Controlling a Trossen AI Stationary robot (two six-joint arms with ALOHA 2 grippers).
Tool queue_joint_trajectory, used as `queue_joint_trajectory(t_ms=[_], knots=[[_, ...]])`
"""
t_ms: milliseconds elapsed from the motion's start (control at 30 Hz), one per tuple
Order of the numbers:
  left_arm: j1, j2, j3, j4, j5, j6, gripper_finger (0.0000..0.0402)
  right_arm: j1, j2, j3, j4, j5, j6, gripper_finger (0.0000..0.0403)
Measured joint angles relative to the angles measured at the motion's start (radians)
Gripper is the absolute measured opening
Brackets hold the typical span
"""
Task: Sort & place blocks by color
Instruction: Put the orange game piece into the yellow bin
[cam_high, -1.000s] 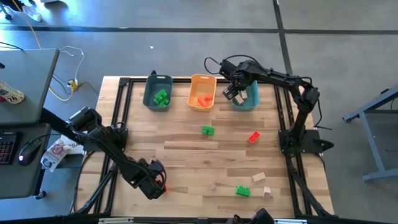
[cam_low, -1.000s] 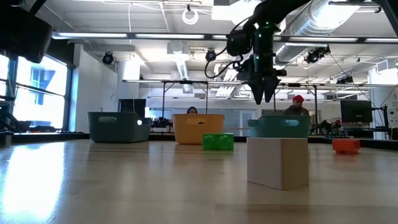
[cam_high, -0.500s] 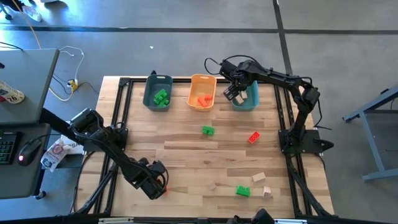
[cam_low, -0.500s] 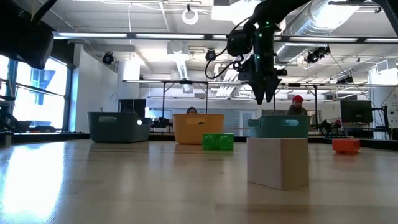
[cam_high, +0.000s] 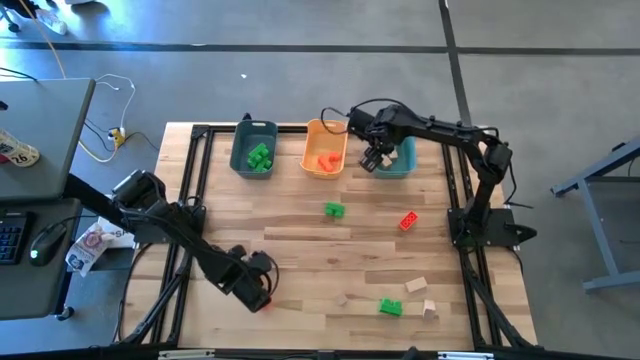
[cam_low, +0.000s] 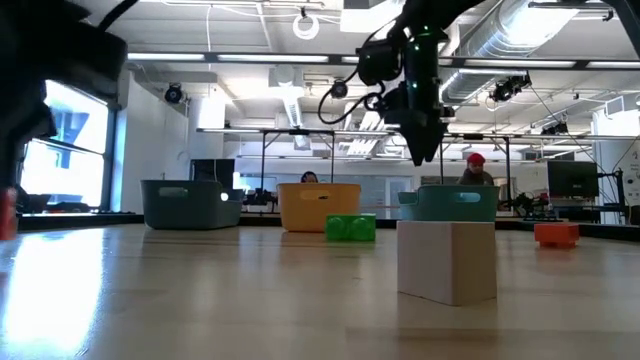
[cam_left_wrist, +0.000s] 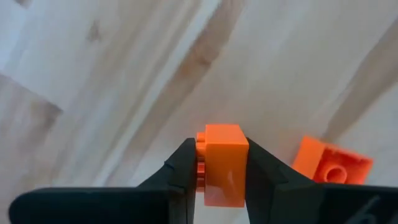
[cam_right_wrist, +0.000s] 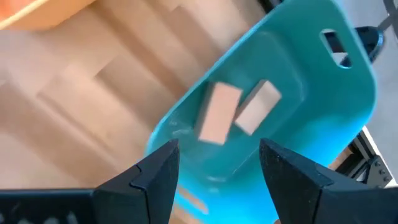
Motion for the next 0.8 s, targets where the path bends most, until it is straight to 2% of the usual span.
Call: queue_joint_trajectory(t_ms=[233,467,800], knots=[[0.094,-0.089,0.0,0.0,-0.022,0.136,0.0075,0.101,0.0,0.0,-0.07,0.0,0.001,0.0209],[0.222,-0.196,0.0,0.001,-0.104,0.313,0.0072,0.246,-0.013,0.0,-0.135,-0.001,0.07,0.0209],[0.416,-0.273,0.0,0.014,-0.216,0.544,0.0074,0.432,-0.019,0.0,-0.095,0.01,0.165,0.0209]])
